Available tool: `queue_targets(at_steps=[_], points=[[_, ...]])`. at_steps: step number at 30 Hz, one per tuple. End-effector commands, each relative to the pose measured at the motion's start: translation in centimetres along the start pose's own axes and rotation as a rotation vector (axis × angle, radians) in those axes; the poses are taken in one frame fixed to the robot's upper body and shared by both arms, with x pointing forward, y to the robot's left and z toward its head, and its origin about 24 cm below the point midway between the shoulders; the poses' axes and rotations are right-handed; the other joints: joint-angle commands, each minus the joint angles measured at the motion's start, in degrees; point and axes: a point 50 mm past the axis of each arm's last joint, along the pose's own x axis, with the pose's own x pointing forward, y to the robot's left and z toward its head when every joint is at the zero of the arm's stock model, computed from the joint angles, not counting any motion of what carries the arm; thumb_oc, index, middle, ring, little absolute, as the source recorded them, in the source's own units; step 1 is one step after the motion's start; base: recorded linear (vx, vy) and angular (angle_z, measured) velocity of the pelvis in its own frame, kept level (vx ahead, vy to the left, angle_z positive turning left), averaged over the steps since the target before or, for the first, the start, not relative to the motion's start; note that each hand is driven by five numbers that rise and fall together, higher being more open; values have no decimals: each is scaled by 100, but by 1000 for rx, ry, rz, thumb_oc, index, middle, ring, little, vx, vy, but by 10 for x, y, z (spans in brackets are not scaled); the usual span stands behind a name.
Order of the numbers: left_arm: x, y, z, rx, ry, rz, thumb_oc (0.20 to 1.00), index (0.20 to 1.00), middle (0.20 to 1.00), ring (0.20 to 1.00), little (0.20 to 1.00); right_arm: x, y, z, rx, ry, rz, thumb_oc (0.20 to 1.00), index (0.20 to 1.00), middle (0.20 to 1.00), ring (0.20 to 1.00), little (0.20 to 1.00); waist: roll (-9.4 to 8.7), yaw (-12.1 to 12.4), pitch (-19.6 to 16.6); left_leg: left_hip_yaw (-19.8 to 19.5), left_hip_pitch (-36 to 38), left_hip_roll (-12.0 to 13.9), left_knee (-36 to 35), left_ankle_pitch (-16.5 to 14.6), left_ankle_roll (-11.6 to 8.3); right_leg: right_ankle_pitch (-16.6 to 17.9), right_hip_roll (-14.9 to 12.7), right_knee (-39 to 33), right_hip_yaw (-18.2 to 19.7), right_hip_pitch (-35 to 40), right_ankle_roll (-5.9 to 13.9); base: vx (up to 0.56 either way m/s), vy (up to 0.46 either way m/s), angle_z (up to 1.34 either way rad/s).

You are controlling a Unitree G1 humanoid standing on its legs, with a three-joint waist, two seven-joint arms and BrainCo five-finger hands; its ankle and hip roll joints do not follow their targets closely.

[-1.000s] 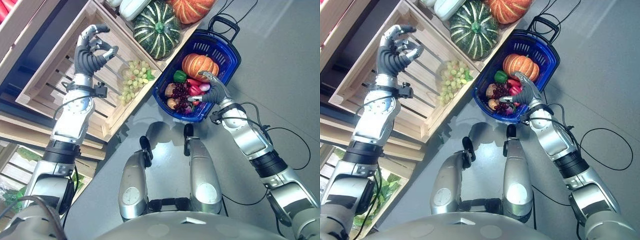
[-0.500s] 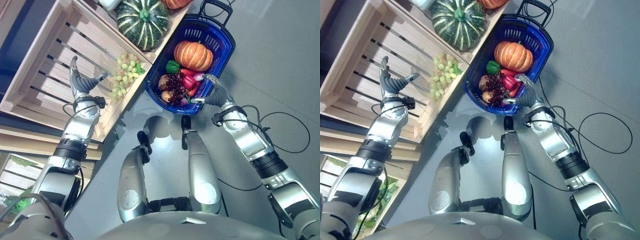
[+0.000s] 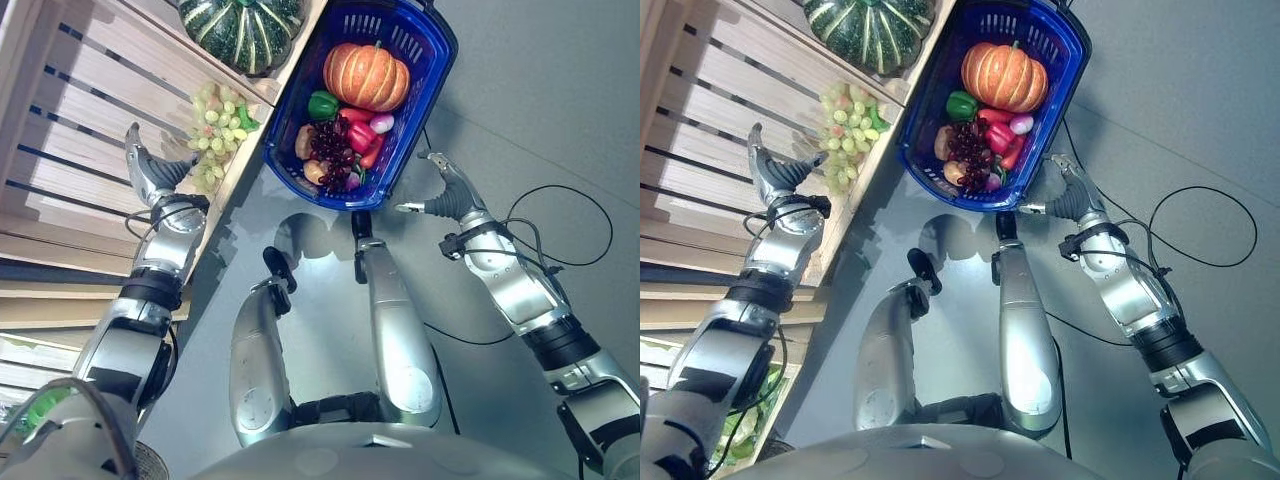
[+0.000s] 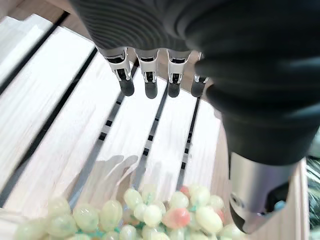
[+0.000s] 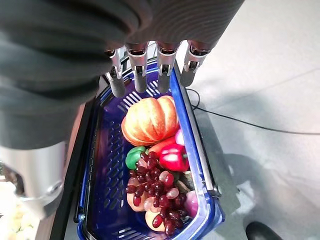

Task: Pick up fruits and vegetables into the basket

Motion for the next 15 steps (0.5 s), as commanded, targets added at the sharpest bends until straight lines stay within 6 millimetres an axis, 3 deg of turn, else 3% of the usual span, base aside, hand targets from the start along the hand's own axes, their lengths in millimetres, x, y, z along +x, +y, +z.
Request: queue_targets(at_steps=[1, 15], points=[[12, 17, 2, 58, -66, 84, 1000, 1000, 1000, 1000, 1000, -4, 3, 12, 79, -67, 0, 1000, 1000, 1000, 1000, 1000, -294, -99, -235, 96, -450, -33, 276, -333, 253, -727, 108, 318, 14, -58, 280, 2, -74, -3], [30, 24, 23, -29, -75, 120, 1000, 1000, 1000, 1000, 1000, -8, 11, -9, 156, 23, -7, 1000, 1000, 1000, 1000, 1000, -363, -319, -235, 137, -1040, 88, 558, -450, 256, -701, 239, 455, 83, -667, 224, 10, -50, -3]])
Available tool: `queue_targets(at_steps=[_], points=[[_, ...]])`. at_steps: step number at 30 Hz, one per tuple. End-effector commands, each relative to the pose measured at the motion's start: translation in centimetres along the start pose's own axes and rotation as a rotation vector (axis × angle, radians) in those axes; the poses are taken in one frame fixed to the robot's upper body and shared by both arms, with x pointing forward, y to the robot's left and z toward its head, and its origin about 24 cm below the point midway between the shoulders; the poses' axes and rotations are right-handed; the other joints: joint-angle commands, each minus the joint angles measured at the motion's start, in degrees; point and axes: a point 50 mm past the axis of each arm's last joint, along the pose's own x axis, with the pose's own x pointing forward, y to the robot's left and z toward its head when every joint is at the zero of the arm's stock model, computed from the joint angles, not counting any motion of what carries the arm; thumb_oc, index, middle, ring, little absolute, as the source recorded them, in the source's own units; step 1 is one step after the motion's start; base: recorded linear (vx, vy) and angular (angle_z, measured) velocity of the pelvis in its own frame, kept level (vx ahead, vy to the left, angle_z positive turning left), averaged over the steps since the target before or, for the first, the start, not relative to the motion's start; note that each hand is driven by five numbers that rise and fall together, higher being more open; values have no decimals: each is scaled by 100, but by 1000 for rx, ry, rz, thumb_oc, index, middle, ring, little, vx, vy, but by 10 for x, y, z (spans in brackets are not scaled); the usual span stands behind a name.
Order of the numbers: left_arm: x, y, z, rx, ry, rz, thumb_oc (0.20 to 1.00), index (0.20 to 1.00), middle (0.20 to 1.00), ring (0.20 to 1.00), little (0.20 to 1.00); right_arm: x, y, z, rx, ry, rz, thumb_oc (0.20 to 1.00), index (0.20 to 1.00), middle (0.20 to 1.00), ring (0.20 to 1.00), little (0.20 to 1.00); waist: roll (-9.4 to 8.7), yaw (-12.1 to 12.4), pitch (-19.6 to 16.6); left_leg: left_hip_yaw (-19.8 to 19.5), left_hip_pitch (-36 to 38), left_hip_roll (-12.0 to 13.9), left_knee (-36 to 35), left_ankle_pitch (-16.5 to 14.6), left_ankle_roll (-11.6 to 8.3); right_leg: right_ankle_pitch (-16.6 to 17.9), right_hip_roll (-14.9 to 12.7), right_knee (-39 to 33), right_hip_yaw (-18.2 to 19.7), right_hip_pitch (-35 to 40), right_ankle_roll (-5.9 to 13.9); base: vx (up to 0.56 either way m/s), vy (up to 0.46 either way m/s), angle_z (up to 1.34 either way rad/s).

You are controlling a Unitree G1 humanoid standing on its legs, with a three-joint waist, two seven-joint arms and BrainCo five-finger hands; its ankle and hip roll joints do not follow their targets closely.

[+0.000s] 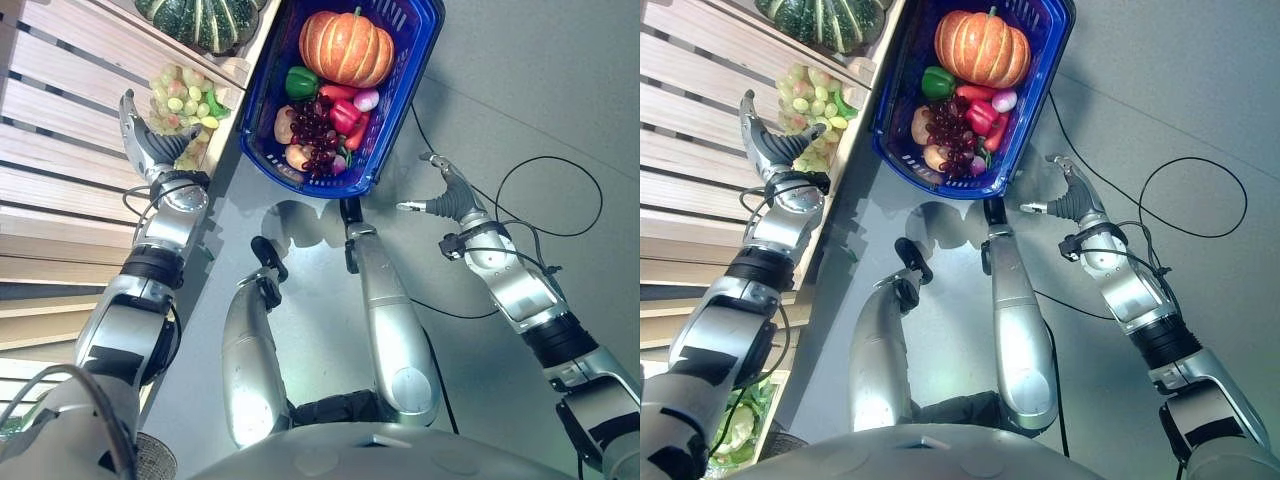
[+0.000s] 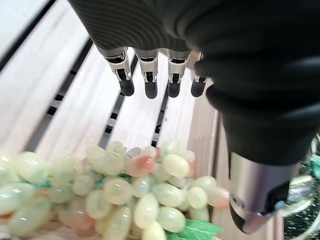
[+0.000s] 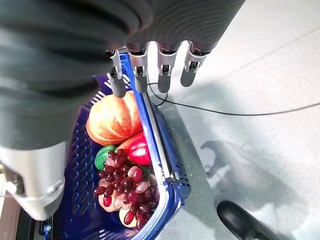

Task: Pick up fruits and vegetables into the basket

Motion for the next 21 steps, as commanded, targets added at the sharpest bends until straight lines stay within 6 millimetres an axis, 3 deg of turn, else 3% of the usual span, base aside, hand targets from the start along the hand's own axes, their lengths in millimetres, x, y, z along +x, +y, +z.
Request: queue_targets(at_steps=[1, 13, 21], points=[[15, 23, -9, 39, 2, 85, 1000, 1000, 1000, 1000, 1000, -7, 6, 0, 74, -29, -12, 1000, 1000, 1000, 1000, 1000, -297, -58, -240, 130, -491, 3, 358, -389, 275, -705, 184, 310, 57, -108, 245, 14, -39, 1], [31, 35, -5, 91, 83, 191, 1000, 1000, 1000, 1000, 1000, -4, 4, -5, 129, -13, -22, 1000, 1000, 1000, 1000, 1000, -371, -159, -240, 156, -827, 105, 546, -463, 280, -646, 209, 347, 26, -456, 236, 5, -17, -3], [42, 49, -15, 164, 214, 270, 1000, 1000, 1000, 1000, 1000, -1, 1, -9, 172, -6, -22, 1000, 1000, 1000, 1000, 1000, -440, -202, -240, 116, -1103, 145, 710, -536, 285, -567, 200, 355, 0, -706, 237, -1, -11, -1]])
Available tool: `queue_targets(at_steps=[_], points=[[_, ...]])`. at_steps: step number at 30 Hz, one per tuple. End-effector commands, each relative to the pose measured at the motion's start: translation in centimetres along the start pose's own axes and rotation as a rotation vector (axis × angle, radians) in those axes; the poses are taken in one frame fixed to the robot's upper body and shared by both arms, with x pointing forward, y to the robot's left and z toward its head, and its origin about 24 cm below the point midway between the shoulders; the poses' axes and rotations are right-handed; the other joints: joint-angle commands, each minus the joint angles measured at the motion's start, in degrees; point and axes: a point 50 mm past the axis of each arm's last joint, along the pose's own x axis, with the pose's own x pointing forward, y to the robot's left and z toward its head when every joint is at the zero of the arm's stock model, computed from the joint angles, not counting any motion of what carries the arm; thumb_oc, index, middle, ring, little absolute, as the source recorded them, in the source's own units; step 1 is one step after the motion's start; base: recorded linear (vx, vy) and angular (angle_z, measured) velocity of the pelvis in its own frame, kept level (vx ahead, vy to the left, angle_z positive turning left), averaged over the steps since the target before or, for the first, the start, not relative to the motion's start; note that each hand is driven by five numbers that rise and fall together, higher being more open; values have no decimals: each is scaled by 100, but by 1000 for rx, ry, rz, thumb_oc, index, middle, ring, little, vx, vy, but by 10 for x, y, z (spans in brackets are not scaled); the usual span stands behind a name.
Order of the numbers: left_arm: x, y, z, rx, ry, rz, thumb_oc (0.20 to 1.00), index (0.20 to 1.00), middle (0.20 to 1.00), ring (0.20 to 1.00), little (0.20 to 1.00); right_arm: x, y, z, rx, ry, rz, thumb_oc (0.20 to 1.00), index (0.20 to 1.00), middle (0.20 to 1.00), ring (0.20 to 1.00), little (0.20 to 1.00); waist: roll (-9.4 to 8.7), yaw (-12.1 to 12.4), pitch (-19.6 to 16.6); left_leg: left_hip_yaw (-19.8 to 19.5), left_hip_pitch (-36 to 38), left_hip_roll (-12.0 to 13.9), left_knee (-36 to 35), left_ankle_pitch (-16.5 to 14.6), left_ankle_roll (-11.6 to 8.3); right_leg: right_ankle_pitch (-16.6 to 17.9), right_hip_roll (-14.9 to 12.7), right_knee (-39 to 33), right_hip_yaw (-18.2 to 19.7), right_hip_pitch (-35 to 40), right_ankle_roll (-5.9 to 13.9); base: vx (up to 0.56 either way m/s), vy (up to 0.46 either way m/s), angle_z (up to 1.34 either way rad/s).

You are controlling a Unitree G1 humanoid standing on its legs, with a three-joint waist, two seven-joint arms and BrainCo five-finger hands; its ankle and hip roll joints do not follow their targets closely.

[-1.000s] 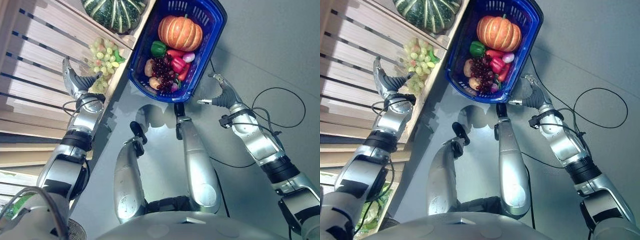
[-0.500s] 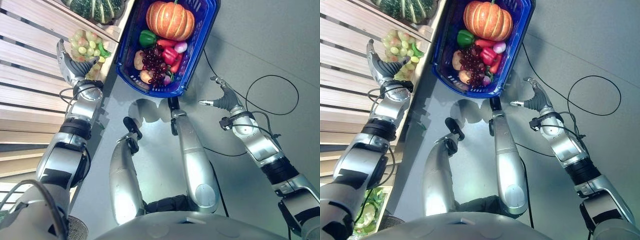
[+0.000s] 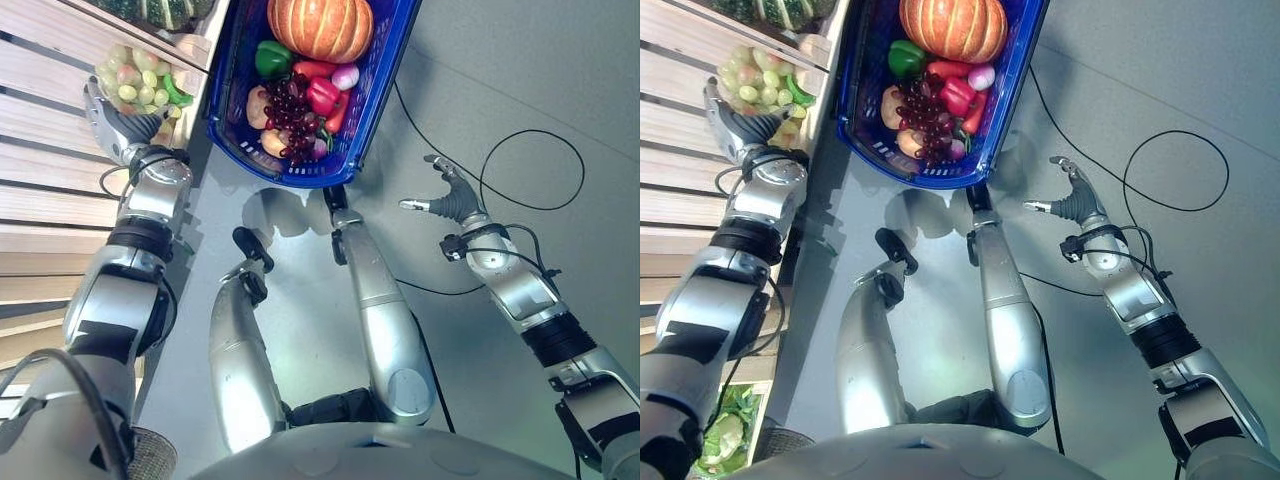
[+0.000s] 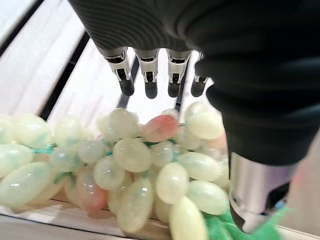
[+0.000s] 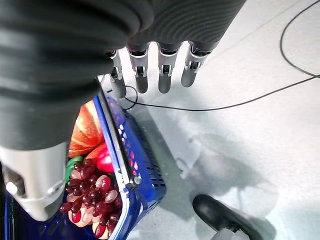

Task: Pick up fruits and vegetables into the basket

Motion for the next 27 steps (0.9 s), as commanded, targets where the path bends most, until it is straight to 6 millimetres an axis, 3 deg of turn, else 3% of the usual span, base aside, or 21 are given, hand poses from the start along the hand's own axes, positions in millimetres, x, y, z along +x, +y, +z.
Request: queue_targets(at_steps=[1, 12, 15, 24, 25, 26, 27], points=[[17, 25, -20, 95, 59, 116, 1000, 1000, 1000, 1000, 1000, -3, 1, -1, 69, -19, -14, 1000, 1000, 1000, 1000, 1000, -288, 46, -256, 133, -437, 14, 454, -483, 301, -573, 120, 226, -28, -76, 267, 0, 0, 0], [26, 29, -17, 167, 109, 70, 1000, 1000, 1000, 1000, 1000, 5, 0, -1, 100, -10, -19, 1000, 1000, 1000, 1000, 1000, -357, 26, -256, 70, -702, 11, 577, -544, 298, -492, 116, 222, -69, -298, 263, 1, -6, 0], [27, 26, -16, 223, 88, 12, 1000, 1000, 1000, 1000, 1000, 6, -3, -1, 107, -13, -21, 1000, 1000, 1000, 1000, 1000, -351, -1, -256, 64, -794, 6, 602, -553, 293, -461, 112, 232, -63, -401, 264, 0, 0, 0], [28, 20, 0, 172, -12, -31, 1000, 1000, 1000, 1000, 1000, 6, -6, -1, 115, -19, -24, 1000, 1000, 1000, 1000, 1000, -328, -83, -256, 120, -847, 19, 573, -557, 278, -392, 112, 158, -30, -507, 276, 0, 1, 0], [28, 21, 6, 155, -44, -24, 743, 743, 743, 743, 743, 5, -6, -1, 117, -20, -28, 1000, 1000, 1000, 1000, 1000, -324, -96, -256, 132, -862, 25, 572, -559, 274, -382, 108, 149, -23, -531, 276, 0, 0, 0], [29, 20, 9, 152, -58, -29, 595, 595, 595, 595, 595, 5, -6, -2, 120, -20, -30, 1000, 1000, 1000, 1000, 1000, -323, -106, -256, 143, -864, 28, 565, -560, 273, -375, 105, 140, -22, -542, 277, 0, 0, 0], [29, 20, 11, 154, -60, -32, 529, 529, 529, 529, 529, 5, -7, -3, 122, -19, -31, 1000, 1000, 1000, 1000, 1000, -324, -114, -256, 149, -874, 27, 563, -561, 271, -367, 106, 127, -20, -553, 274, 0, 0, 0]])
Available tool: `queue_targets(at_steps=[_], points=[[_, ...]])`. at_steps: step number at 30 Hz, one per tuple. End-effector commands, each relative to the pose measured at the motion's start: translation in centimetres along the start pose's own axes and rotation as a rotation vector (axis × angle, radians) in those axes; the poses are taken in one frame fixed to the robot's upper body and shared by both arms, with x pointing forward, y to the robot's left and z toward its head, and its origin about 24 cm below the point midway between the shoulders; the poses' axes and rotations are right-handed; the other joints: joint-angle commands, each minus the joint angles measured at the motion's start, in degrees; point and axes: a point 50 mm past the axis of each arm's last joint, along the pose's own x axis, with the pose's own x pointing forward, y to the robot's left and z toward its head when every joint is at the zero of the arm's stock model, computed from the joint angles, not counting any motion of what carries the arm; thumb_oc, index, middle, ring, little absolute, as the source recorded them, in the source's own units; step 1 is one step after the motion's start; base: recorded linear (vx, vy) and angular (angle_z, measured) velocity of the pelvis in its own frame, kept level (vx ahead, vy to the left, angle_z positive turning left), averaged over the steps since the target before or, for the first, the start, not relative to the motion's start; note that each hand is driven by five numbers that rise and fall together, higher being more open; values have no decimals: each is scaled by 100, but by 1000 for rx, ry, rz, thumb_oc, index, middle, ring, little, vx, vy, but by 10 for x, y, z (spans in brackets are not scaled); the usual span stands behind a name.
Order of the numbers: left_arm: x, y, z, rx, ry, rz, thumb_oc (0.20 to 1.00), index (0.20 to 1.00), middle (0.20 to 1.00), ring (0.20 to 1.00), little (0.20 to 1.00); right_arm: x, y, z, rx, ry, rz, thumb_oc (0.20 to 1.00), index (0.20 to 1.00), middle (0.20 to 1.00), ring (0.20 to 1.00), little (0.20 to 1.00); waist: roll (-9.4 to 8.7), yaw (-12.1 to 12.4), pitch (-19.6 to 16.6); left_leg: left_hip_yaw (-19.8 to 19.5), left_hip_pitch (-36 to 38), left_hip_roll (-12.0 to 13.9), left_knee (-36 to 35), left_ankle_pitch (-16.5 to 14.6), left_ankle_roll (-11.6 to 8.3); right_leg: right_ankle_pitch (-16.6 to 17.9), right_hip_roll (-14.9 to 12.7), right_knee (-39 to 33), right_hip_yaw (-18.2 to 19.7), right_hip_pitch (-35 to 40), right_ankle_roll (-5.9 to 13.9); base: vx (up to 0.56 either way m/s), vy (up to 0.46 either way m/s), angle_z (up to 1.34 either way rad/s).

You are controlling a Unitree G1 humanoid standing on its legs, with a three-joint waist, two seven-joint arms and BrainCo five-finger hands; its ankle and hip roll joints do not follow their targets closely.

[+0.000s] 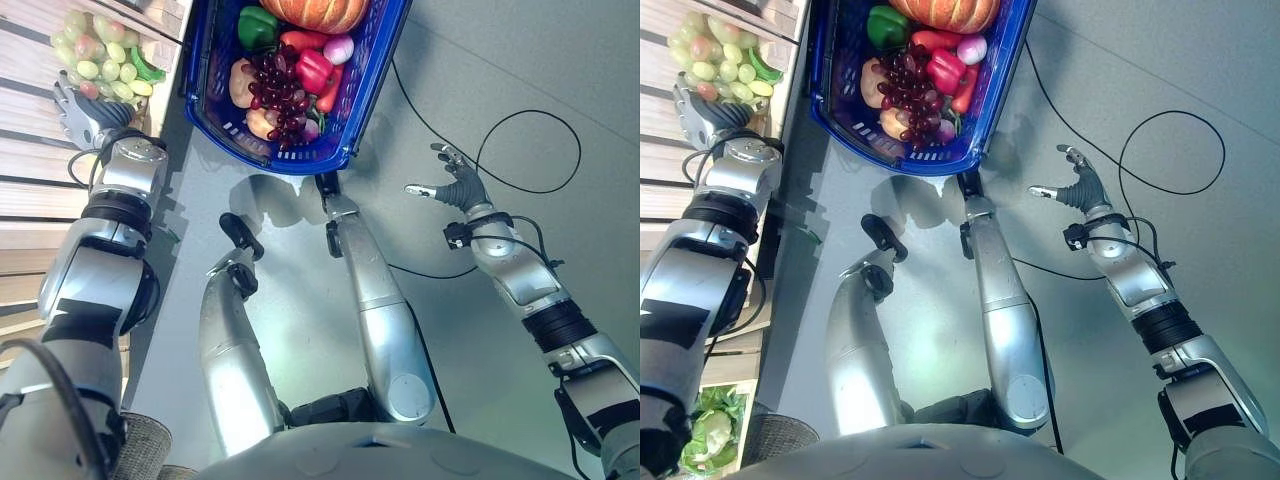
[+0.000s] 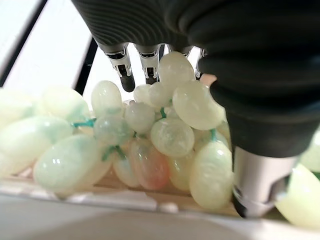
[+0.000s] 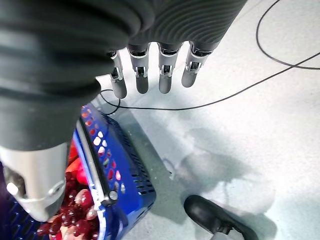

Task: Pick up fruits and vegetables into the basket

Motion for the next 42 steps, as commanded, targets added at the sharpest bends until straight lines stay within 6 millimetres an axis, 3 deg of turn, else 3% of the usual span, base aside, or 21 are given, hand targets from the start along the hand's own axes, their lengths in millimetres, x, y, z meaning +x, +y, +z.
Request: queue_targets(at_steps=[1, 4, 5, 11, 16, 23, 30, 42], points=[[7, 5, -2, 59, -56, -39, 476, 476, 476, 476, 476, -8, 3, -4, 43, -20, 1, 1000, 1000, 1000, 1000, 1000, -271, -96, -254, 156, -246, -56, 400, -567, 249, -408, 71, 91, -5, 61, 341, 0, 0, 0], [7, 4, -4, 72, -28, -57, 332, 332, 332, 332, 332, -8, 4, -5, 57, -15, 4, 1000, 1000, 1000, 1000, 1000, -264, -108, -254, 158, -268, -67, 373, -556, 236, -379, 74, 81, -9, 17, 350, 0, 0, 0], [7, 4, -6, 86, -21, -64, 203, 203, 203, 203, 203, -9, 4, -5, 60, -13, 5, 1000, 1000, 1000, 1000, 1000, -259, -113, -254, 164, -266, -68, 362, -550, 234, -376, 74, 78, -6, 12, 348, 0, 0, 0], [9, 3, -11, 155, 0, -116, 200, 200, 200, 200, 200, -9, 4, -7, 87, -9, 19, 1000, 1000, 1000, 1000, 1000, -238, -142, -254, 184, -253, -87, 324, -528, 210, -341, 76, 50, 5, -9, 346, 0, 0, -1], [7, -1, -20, 108, 57, -181, 200, 200, 200, 200, 200, -11, 3, -9, 89, -9, 22, 1000, 1000, 1000, 1000, 1000, -205, -167, -254, 224, -167, -83, 239, -492, 176, -334, 68, 24, 26, 20, 340, -5, 20, -1], [1, -10, -22, -145, 119, -241, 200, 200, 200, 200, 200, -14, 5, -16, 31, 10, 18, 1000, 1000, 1000, 1000, 1000, -203, -173, -254, 233, 17, -78, 161, -468, 152, -377, 72, 22, 46, 164, 324, -7, 20, -2], [-16, -22, -6, -492, 21, -431, 200, 200, 200, 200, 200, -24, 9, -29, -37, 73, 65, 1000, 1000, 1000, 1000, 1000, -109, -59, -254, 243, 478, -92, -50, -384, 174, -475, 1, 7, 36, 602, 332, 0, 65, 4], [-55, -30, -10, -703, -76, -657, 200, 200, 200, 200, 200, -40, 7, -33, -162, 84, 74, 1000, 1000, 1000, 1000, 1000, 156, 179, -254, 305, 1453, -265, -572, -206, 233, -642, -198, -120, -60, 1517, 422, 17, 108, 6]])
